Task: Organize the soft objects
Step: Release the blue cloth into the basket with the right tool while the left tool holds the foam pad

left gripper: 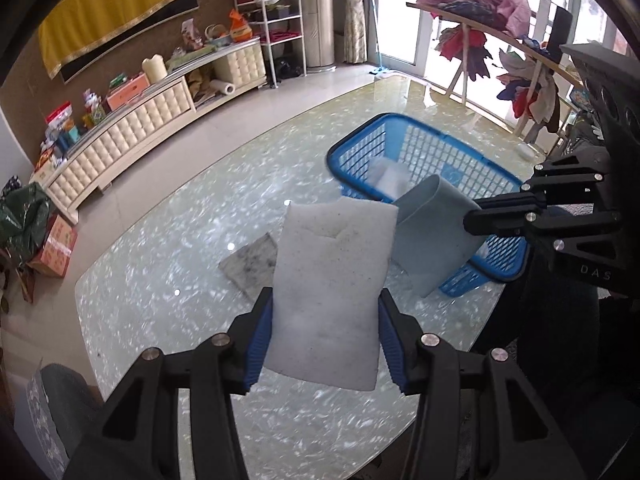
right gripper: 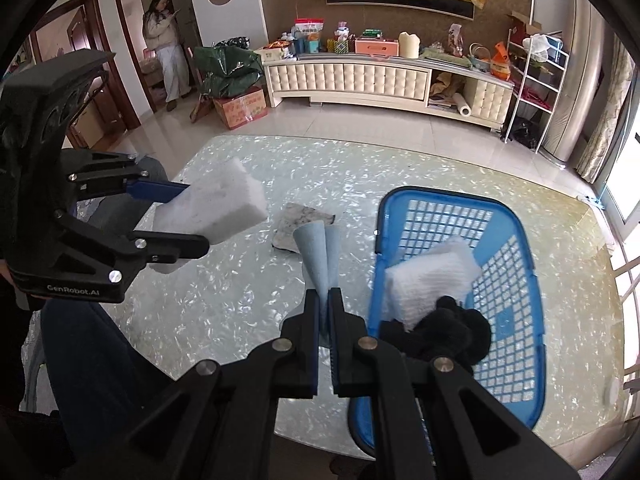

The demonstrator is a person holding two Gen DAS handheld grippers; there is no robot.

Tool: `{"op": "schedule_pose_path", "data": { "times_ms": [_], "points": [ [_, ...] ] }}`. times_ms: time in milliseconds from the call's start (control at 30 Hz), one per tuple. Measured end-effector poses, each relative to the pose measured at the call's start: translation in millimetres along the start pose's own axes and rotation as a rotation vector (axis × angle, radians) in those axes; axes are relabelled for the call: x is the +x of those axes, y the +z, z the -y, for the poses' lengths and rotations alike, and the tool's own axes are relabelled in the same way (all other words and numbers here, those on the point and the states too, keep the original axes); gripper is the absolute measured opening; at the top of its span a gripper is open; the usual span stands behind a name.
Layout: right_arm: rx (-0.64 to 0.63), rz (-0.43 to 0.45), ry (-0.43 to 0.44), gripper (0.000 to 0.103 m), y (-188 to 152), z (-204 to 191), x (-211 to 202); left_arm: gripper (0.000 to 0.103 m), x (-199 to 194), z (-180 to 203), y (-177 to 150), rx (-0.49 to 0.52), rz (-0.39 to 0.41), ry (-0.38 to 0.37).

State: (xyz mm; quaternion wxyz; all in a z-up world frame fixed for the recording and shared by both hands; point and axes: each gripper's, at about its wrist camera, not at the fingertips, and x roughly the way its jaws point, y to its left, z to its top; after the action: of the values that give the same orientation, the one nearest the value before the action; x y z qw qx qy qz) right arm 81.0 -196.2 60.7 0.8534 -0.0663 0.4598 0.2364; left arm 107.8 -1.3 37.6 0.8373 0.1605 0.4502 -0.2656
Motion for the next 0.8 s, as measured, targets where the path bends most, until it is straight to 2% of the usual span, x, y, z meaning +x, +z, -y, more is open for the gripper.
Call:
{"op": "schedule_pose_path", "data": {
  "times_ms": [333,533,800],
  "points": [
    [0.063,0.014,0.003,0.004,-15,32,-15,0.048,14,31,23,0.034,0.007,-0.015],
    [0.107,0.007,0.0,0.004,-22,49,-20,0.048,27,49,38,0.068,-0.003,-0.049],
    [0.2,-0.113,0.04,0.004,-46,84,4,0.048,54,69,54,0.085,-0.04,-0.071]
  ]
}}
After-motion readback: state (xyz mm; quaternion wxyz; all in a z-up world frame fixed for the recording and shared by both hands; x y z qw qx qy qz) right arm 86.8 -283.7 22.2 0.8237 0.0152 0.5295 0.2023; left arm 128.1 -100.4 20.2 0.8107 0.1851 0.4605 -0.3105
